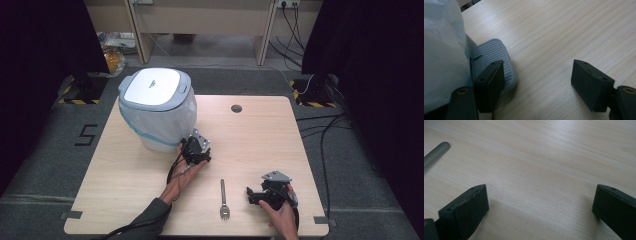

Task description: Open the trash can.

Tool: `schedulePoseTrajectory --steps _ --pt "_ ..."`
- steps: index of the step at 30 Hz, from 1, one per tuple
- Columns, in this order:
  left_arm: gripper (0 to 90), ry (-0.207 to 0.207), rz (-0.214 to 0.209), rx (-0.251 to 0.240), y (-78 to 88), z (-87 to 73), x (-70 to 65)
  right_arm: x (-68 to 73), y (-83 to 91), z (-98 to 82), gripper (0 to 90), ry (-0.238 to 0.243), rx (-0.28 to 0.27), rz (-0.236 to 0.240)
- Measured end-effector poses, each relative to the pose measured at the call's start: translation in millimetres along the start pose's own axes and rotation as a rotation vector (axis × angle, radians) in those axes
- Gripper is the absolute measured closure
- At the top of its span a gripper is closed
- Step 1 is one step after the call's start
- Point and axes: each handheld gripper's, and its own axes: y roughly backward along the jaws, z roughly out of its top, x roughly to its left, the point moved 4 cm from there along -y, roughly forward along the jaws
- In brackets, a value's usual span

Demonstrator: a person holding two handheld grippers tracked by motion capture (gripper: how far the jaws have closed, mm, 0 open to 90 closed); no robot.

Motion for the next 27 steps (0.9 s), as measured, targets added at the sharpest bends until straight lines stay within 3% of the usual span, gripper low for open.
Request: schedulePoseTrajectory --steps 27 --pt "29.0 0.021 -0.032 0.02 -0.4 -0.3 4.9 1.3 0.4 -0.4 0.5 0.001 0.002 0.003"
